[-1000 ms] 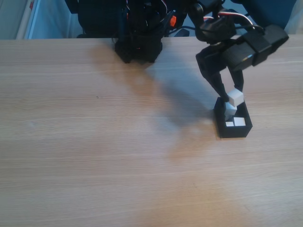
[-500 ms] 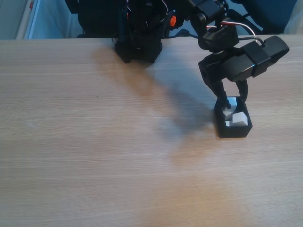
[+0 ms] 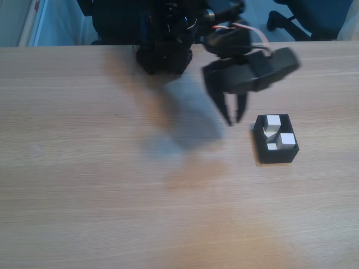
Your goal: Pick blocks and place them in the box.
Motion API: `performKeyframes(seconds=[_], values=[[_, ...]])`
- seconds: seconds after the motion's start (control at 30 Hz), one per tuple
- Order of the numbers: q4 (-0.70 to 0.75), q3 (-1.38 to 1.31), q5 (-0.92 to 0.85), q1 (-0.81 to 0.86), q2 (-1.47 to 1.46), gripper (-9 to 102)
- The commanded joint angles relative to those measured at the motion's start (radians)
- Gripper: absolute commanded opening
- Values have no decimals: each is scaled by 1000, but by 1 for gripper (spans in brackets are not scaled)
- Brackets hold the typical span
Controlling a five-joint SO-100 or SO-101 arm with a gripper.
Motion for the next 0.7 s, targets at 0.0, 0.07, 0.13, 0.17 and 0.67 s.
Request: performKeyframes(seconds=[0.0, 0.07, 0.13, 0.17, 0.67], values=[[2, 137, -103, 94, 173, 0], [15, 209, -146, 149, 247, 0], [35, 262, -161, 198, 310, 0], [46, 288, -169, 221, 345, 0], [417, 689, -227, 370, 896, 0]])
